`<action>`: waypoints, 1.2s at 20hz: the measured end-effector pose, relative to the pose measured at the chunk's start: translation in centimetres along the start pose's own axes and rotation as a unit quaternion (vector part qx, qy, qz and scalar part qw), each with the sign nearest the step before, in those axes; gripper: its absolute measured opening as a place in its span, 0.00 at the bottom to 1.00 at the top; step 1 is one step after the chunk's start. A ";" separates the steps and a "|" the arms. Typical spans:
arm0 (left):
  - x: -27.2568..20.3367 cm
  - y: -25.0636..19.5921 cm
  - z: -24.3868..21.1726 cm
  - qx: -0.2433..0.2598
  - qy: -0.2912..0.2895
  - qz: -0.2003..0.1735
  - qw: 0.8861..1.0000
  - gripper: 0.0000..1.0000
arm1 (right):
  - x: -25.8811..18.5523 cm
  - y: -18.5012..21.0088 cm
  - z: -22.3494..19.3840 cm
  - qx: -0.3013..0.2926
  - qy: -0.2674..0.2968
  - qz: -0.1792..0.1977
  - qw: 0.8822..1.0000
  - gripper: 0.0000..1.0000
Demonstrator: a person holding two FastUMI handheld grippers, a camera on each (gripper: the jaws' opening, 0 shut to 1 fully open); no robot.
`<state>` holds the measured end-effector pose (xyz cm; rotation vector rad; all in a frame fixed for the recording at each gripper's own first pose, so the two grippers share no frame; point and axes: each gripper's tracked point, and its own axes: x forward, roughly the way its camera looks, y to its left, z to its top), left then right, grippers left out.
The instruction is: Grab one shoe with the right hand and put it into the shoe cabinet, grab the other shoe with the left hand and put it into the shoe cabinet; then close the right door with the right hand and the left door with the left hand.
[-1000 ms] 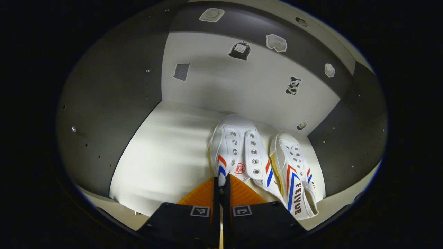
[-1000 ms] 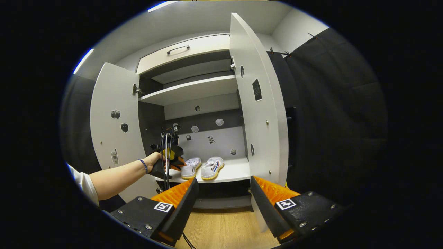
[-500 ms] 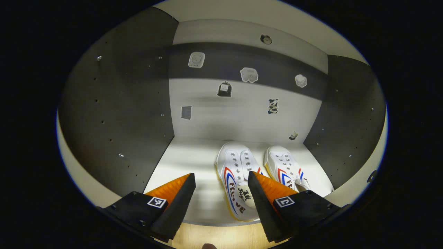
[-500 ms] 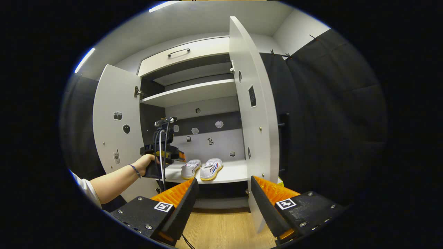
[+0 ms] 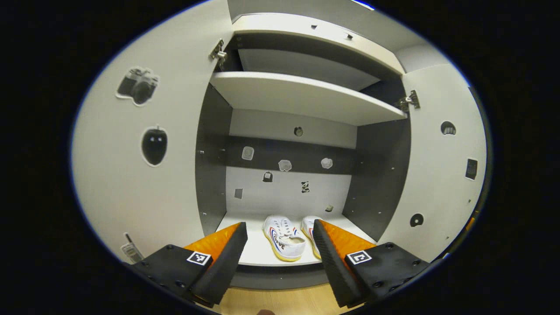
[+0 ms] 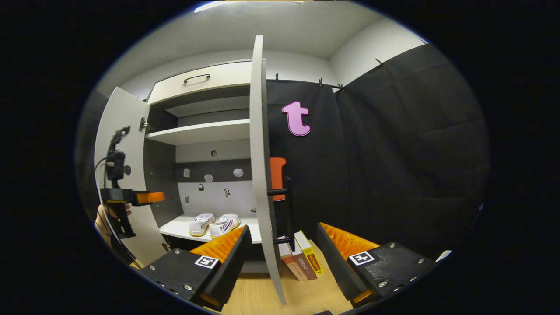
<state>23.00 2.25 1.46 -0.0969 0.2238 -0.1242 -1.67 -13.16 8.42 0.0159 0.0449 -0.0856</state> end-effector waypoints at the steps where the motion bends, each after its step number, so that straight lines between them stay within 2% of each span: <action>1: -1.9 0.0 0.0 0.000 -0.006 0.001 1.000 0.96 | 0.3 -0.9 0.1 -0.002 -0.002 -0.009 1.000 0.92; 6: -9.3 0.8 -0.5 0.013 -0.025 0.010 1.000 0.97 | 2.1 -3.4 -0.7 -0.012 0.008 -0.030 0.999 0.92; 8: -11.4 1.4 -0.6 0.012 -0.031 0.012 0.999 0.96 | 2.9 -3.0 -1.0 -0.017 0.013 -0.021 1.000 0.92; 12: -14.7 3.5 -1.1 -0.012 -0.033 0.042 0.999 0.96 | 3.2 -2.4 -1.0 -0.027 0.014 0.000 1.000 0.92; 14: -15.2 3.7 -1.1 -0.024 -0.031 0.043 0.998 0.96 | 3.4 -1.6 -1.0 -0.041 0.017 0.014 0.999 0.91; 16: -15.9 2.3 -1.7 -0.024 -0.035 0.037 0.998 0.97 | 3.2 -0.3 -0.9 -0.065 0.012 0.029 0.997 0.83; 17: -16.0 2.3 -1.4 -0.019 -0.038 0.037 0.998 0.99 | 2.9 0.3 -0.9 -0.069 0.009 0.037 0.997 0.75; 19: -16.2 2.3 -1.2 -0.007 -0.042 0.040 0.998 0.97 | 3.0 2.3 -1.2 -0.051 0.012 0.064 0.997 0.65; 22: -16.6 2.3 -1.0 0.003 -0.050 0.040 0.998 0.97 | 3.1 6.1 -1.8 -0.023 0.015 0.114 0.993 0.64; 23: -16.8 2.6 -0.7 0.005 -0.053 0.042 0.998 0.94 | 3.5 6.7 -1.7 -0.021 0.011 0.116 0.993 0.73; 24: -17.0 2.8 -0.6 0.006 -0.057 0.043 0.997 0.97 | 3.8 7.7 -1.7 -0.018 0.011 0.127 0.992 0.65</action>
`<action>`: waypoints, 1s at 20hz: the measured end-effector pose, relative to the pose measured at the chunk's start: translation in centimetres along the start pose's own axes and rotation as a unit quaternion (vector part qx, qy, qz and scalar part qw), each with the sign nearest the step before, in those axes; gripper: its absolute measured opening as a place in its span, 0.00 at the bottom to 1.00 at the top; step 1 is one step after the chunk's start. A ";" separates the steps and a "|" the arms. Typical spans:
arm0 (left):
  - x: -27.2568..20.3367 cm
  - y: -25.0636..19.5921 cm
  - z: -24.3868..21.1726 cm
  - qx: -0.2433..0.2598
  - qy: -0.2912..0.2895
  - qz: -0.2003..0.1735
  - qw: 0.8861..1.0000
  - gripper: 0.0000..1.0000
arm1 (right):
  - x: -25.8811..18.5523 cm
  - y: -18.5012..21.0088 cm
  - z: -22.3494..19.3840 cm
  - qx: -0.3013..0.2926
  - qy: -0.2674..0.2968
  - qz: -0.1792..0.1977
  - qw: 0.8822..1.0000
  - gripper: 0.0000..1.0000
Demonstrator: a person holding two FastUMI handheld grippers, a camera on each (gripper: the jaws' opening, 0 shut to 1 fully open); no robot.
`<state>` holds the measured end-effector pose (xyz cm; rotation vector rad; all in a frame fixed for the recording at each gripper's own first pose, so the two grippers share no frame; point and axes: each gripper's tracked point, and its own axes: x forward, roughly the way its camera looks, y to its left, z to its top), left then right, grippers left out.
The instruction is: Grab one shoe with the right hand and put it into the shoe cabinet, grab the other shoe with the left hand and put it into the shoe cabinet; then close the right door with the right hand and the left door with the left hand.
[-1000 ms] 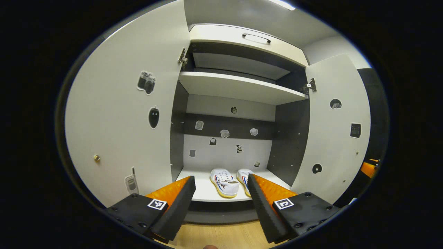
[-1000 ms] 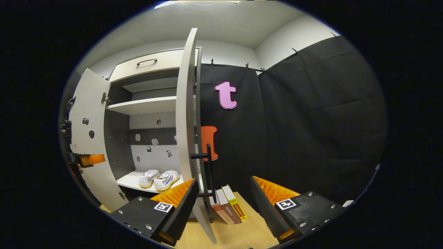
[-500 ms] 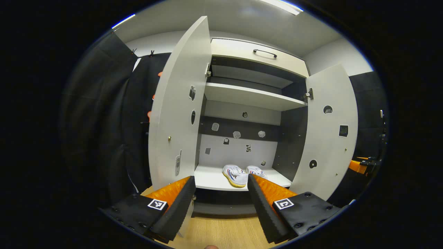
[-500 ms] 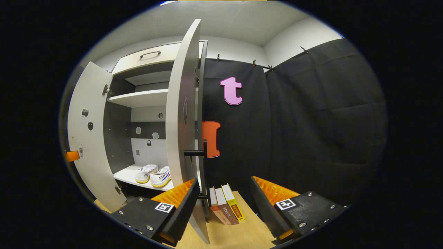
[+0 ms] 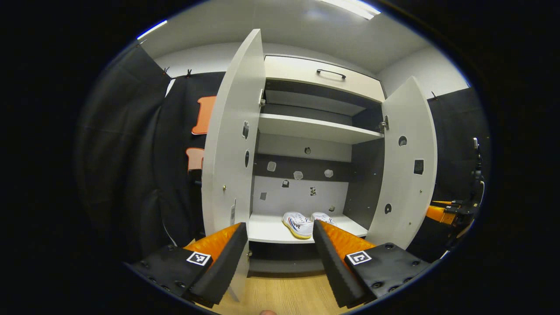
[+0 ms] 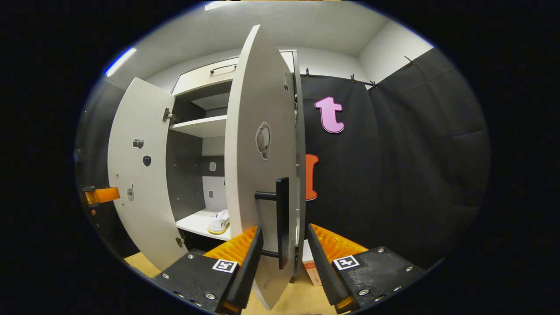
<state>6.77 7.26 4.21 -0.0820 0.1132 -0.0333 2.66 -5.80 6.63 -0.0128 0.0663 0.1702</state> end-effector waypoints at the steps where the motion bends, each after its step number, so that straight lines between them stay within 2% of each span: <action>1: -0.1 0.4 0.2 -0.001 -0.003 0.002 1.000 0.96 | 0.5 0.8 -0.2 0.008 0.002 0.014 1.000 0.67; 5: -1.2 2.0 0.8 0.000 -0.016 0.008 1.000 0.96 | 3.5 3.1 -0.6 0.027 0.007 0.041 0.999 0.69; 6: -1.4 2.4 0.7 0.002 -0.019 0.010 1.000 0.94 | 4.0 4.0 -0.8 0.033 0.007 0.049 0.998 0.76; 7: -1.7 2.7 0.8 0.005 -0.022 0.010 1.000 0.96 | 4.7 4.9 -1.0 0.043 0.008 0.058 0.997 0.71; 8: -2.1 3.0 0.7 0.008 -0.025 0.009 1.000 0.97 | 5.4 5.9 -1.3 0.055 0.009 0.069 0.996 0.72; 11: -3.2 4.2 0.7 0.017 -0.033 0.009 0.999 0.96 | 9.1 9.2 -1.6 0.075 0.009 0.084 0.994 0.79; 12: -3.4 4.6 0.6 0.014 -0.033 0.009 0.999 0.94 | 10.4 10.2 -1.7 0.076 0.011 0.083 0.994 0.85; 14: -4.3 5.4 0.6 0.005 -0.035 0.011 0.999 0.94 | 12.5 11.6 -1.9 0.058 0.008 0.071 0.996 0.84; 15: -4.8 6.0 0.7 0.002 -0.037 0.016 0.999 0.96 | 13.1 11.9 -1.8 0.047 0.006 0.063 0.997 0.87; 16: -5.5 7.0 0.7 0.000 -0.043 0.022 0.999 0.94 | 13.3 12.1 -1.9 0.044 0.006 0.054 0.998 0.87; 17: -5.8 8.3 0.6 -0.002 -0.046 0.029 0.999 0.94 | 13.6 12.2 -2.0 0.046 0.006 0.048 0.998 0.84; 20: -5.5 11.5 -0.1 -0.013 -0.054 0.041 0.998 0.97 | 14.8 12.4 -2.4 0.061 0.008 0.032 0.998 0.87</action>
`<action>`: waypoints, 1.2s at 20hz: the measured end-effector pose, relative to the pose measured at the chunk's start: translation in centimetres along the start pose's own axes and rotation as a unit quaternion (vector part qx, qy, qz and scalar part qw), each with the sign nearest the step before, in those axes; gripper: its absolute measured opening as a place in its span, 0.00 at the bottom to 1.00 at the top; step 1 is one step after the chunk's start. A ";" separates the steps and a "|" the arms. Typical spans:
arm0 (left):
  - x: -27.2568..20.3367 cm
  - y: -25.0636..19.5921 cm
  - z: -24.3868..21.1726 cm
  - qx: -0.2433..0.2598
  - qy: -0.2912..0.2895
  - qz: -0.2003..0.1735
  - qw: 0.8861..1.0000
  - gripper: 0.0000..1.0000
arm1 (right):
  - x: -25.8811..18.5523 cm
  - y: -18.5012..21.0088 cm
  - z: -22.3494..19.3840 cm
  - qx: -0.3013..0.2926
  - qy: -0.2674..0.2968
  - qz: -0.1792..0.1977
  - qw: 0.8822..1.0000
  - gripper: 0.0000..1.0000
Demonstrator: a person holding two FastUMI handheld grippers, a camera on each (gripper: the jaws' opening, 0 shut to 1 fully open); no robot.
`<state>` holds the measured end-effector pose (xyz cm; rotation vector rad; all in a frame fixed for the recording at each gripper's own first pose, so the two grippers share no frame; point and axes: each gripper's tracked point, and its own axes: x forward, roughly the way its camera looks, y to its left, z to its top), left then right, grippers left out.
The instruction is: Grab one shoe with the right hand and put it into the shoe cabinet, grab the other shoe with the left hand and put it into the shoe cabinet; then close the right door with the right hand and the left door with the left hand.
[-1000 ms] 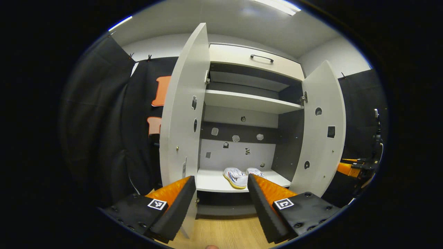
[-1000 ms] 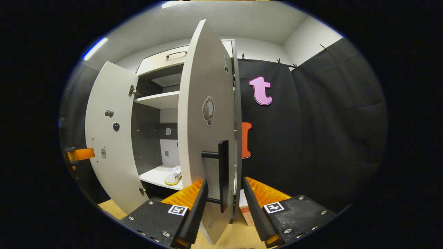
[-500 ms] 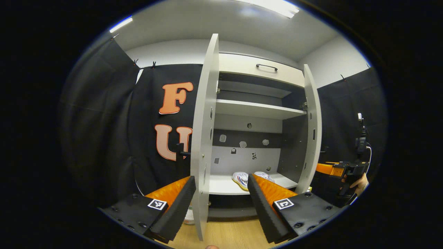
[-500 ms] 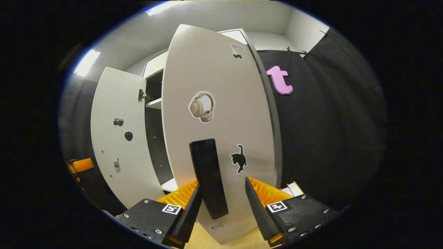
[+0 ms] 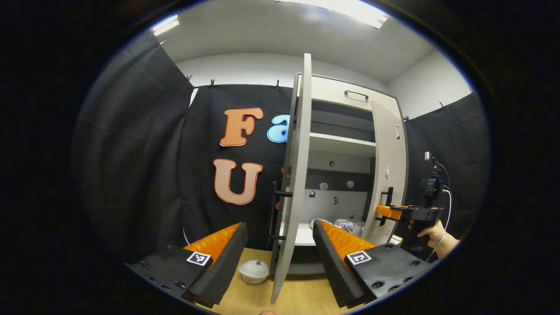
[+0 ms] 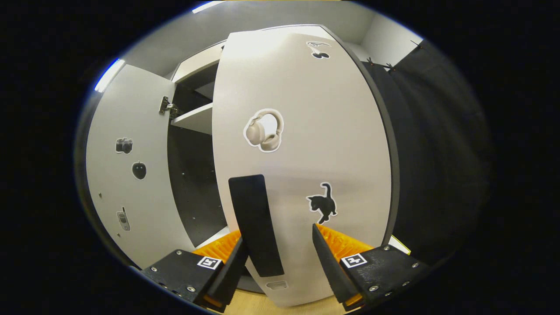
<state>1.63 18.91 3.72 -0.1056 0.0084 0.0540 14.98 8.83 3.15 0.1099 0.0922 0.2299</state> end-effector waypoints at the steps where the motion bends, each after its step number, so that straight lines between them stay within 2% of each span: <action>1: 0.2 0.8 -0.3 -0.005 0.000 0.001 1.000 0.94 | 0.2 0.0 -0.1 -0.001 0.000 -0.005 1.000 0.84; 6: 3.4 3.3 -2.7 -0.014 0.023 -0.009 1.000 0.97 | 0.0 0.0 0.1 -0.019 -0.002 -0.026 0.999 0.85; 8: 4.4 3.3 -3.1 -0.027 0.027 -0.019 0.999 0.94 | -1.1 -0.2 0.6 -0.013 -0.008 -0.028 1.000 0.90; 11: 5.1 3.0 -3.2 -0.018 0.026 -0.031 0.999 0.97 | -4.3 0.0 1.3 -0.016 -0.009 -0.017 1.000 0.93; 18: 6.7 2.6 -4.0 0.002 0.042 -0.044 0.998 0.94 | -10.3 -0.4 2.1 -0.087 -0.024 -0.015 0.996 0.92; 20: 6.9 2.1 -4.3 -0.006 0.051 -0.050 0.997 0.96 | -11.5 -0.2 1.9 -0.087 -0.018 -0.009 0.996 0.92; 22: 6.8 1.1 -4.4 -0.012 0.057 -0.063 0.996 0.93 | -12.3 0.3 2.2 -0.079 -0.021 0.002 0.997 0.92; 23: 6.9 0.4 -4.5 -0.015 0.059 -0.070 0.996 0.99 | -12.7 0.6 2.4 -0.076 -0.023 0.007 0.997 0.92; 24: 7.0 -0.6 -4.7 -0.020 0.060 -0.079 0.995 0.99 | -13.1 0.7 2.5 -0.074 -0.025 0.012 0.997 0.92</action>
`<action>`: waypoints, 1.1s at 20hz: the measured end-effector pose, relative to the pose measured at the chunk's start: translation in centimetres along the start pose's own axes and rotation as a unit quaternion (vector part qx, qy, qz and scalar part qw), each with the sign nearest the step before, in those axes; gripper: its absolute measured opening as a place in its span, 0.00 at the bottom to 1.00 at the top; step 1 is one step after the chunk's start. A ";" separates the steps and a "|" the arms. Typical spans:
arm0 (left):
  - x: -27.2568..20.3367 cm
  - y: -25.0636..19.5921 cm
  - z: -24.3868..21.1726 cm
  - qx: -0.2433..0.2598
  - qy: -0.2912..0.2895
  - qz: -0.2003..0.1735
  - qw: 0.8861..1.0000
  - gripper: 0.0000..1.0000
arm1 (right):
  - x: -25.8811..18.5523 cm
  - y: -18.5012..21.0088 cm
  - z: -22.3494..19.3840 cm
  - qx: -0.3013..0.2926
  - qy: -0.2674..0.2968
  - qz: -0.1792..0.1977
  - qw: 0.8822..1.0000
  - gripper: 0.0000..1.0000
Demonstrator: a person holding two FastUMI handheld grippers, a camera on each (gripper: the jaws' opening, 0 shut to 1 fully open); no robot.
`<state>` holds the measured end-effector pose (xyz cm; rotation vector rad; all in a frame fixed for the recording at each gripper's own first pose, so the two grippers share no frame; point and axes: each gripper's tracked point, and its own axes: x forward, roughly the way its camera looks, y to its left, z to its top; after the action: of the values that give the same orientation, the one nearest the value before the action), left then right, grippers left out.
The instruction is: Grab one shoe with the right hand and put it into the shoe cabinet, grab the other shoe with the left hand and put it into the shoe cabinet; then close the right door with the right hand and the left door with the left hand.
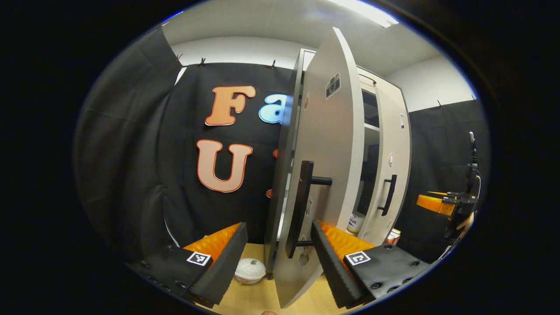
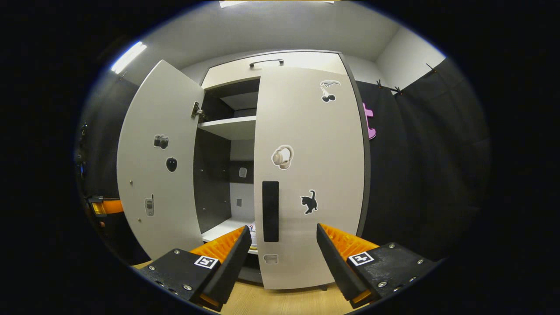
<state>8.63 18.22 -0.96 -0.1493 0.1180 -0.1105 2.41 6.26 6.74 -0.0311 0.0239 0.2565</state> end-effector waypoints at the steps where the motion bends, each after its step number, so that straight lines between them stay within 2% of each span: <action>1: 0.3 -1.2 -0.3 -0.006 0.004 -0.012 1.000 0.99 | -0.2 0.1 0.0 0.001 0.000 0.003 1.000 0.92; 2: 0.7 -2.9 -0.8 -0.012 0.007 -0.029 0.999 0.93 | -0.5 0.2 -0.1 0.002 0.001 0.006 1.000 0.92; 3: 1.2 -4.5 -1.1 -0.017 0.009 -0.047 0.999 0.96 | -0.7 0.1 -0.2 0.003 0.002 0.008 1.000 0.92; 5: 2.5 -7.2 -1.5 -0.015 0.010 -0.065 0.998 0.92 | -1.3 -0.4 -0.4 0.007 0.002 0.005 1.000 0.93; 7: 4.2 -9.8 -2.0 -0.015 0.013 -0.074 0.997 0.95 | -2.3 -1.3 -0.1 0.010 -0.002 -0.003 1.000 0.92; 9: 5.9 -13.6 -2.8 -0.019 0.025 -0.105 0.994 0.93 | -3.1 -2.5 0.0 0.016 -0.005 -0.013 1.000 0.92; 10: 6.7 -14.6 -3.3 -0.015 0.033 -0.096 0.995 0.96 | -3.5 -3.3 0.0 0.019 -0.005 -0.020 1.000 0.92; 12: 8.8 -14.6 -3.7 0.010 0.035 -0.056 0.998 0.93 | -4.3 -5.0 0.2 0.021 -0.008 -0.038 0.999 0.93; 15: 11.7 -15.9 -3.9 0.006 0.037 -0.025 0.999 0.99 | -5.6 -6.9 0.6 0.021 -0.015 -0.054 0.998 0.93; 17: 13.4 -16.3 -4.4 0.014 0.042 0.000 0.999 0.98 | -6.2 -8.3 0.9 0.014 -0.020 -0.068 0.997 0.93; 22: 16.3 -17.7 -4.2 0.038 0.031 0.020 0.999 0.97 | -7.3 -10.8 1.0 0.021 -0.022 -0.082 0.996 0.92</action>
<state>22.38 -1.69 -4.15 -0.0673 0.1785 -0.0801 -1.90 -5.96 8.19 0.0146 -0.0162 0.0918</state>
